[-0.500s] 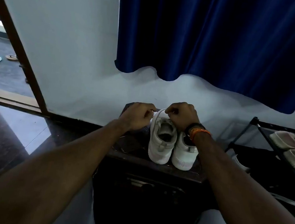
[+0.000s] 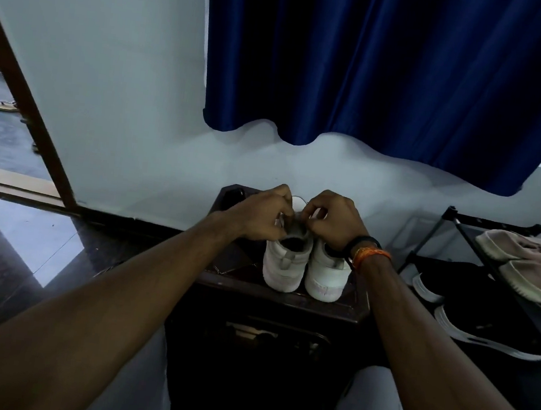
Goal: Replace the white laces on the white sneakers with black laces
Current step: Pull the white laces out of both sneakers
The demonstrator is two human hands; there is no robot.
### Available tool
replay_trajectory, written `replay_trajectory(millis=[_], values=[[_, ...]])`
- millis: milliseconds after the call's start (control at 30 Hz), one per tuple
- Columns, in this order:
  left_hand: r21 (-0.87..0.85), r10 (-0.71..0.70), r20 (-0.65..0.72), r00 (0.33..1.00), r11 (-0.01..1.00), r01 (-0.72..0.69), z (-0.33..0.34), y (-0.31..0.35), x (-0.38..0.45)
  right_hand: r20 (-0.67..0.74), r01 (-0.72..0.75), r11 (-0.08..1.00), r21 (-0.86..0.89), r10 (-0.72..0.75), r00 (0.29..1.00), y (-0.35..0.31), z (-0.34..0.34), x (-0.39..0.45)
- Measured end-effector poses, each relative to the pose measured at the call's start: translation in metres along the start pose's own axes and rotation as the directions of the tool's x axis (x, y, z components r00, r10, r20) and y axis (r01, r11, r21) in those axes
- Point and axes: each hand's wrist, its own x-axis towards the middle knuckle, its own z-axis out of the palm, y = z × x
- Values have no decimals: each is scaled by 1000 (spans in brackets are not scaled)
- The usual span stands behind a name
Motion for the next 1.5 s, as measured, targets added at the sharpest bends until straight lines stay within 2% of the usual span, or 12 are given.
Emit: replay_trajectory(millis=[267, 433, 600, 700, 800, 933, 1000, 1100, 1267, 1367, 1433, 1500], values=[[107, -40, 100, 994, 994, 29, -4, -2, 15, 90, 68, 992, -104, -58, 994, 3, -1, 4], [-127, -90, 11, 996, 988, 91, -20, 2, 13, 110, 66, 985, -159, -49, 993, -2, 2, 2], [-315, -202, 147, 968, 918, 239, -30, -1, 10, 79, 78, 977, -199, -63, 995, -8, 8, 0], [-539, -251, 74, 965, 804, 251, -33, 1, 11, 82, 68, 992, -109, -60, 995, -10, 13, 2], [-740, -312, 62, 948, 623, 254, -43, 6, 13, 57, 65, 998, -4, -64, 996, -15, 15, 5], [-889, -378, -21, 926, 431, 156, -55, 6, 16, 14, -19, 997, 68, 18, 1000, -25, 4, 7], [-888, -459, -84, 885, 438, 143, -58, 1, 14, -15, -100, 967, 235, 106, 994, -30, -7, 11], [-858, -636, -134, 760, 459, 232, -54, -14, 8, -83, -117, 879, 462, 174, 981, -38, -23, 17], [-934, -883, -36, 469, 197, 299, -31, -53, -2, -98, -100, 806, 583, 192, 976, -46, -33, 27], [-876, -925, -71, 374, 237, 419, -18, -71, -12, -25, -96, 840, 535, 129, 991, -44, -32, 32], [-803, -897, -101, 430, 329, 497, -14, -72, -14, 69, -96, 907, 410, 74, 995, -39, -30, 34], [-746, -833, -89, 546, 420, 518, -13, -65, -12, 160, -87, 971, 224, 51, 986, -35, -27, 35]])
